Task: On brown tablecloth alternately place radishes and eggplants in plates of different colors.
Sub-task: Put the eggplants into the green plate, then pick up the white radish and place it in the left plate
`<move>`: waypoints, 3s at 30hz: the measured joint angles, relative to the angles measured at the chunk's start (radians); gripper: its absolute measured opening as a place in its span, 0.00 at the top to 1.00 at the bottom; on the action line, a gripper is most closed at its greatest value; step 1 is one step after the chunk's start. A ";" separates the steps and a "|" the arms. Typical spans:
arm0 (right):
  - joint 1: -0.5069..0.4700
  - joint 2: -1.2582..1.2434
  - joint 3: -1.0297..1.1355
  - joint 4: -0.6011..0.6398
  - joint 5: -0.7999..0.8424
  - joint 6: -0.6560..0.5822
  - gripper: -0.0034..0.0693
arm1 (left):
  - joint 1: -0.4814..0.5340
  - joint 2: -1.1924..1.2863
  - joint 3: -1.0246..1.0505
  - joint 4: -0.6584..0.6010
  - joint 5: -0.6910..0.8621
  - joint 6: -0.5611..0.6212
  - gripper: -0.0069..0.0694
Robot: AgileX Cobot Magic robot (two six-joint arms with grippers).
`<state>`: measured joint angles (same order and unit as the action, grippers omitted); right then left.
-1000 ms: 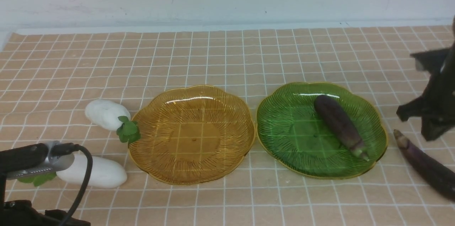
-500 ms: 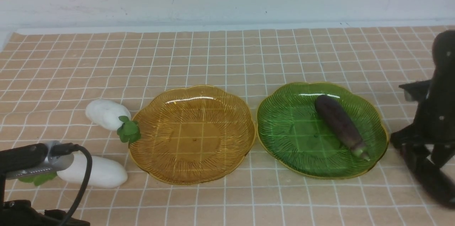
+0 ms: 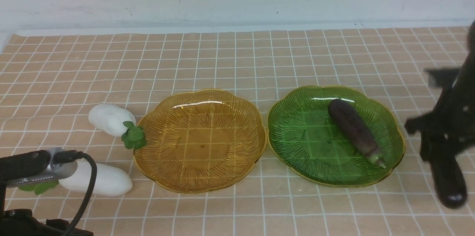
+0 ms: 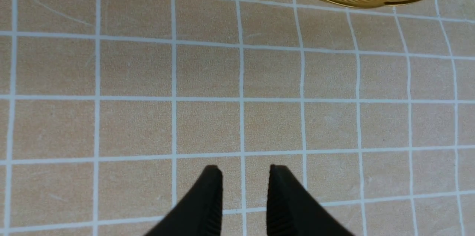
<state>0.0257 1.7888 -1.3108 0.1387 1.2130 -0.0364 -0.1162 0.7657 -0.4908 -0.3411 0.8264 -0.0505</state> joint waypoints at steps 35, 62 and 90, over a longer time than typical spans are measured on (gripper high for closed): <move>0.249 -0.108 -0.238 0.134 0.023 -0.156 0.95 | 0.000 0.417 -0.147 0.485 -0.328 -0.721 0.36; 0.249 -0.203 -0.181 0.155 0.038 -0.178 0.97 | 0.019 0.864 -0.186 0.856 -0.755 -1.410 0.47; 0.249 -0.195 -0.181 0.174 0.038 -0.185 0.97 | -0.299 0.997 -0.699 0.353 -0.224 -0.628 0.33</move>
<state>0.2746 1.5937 -1.4919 0.3129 1.2513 -0.2219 -0.4147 1.7622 -1.1899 0.0124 0.6021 -0.6787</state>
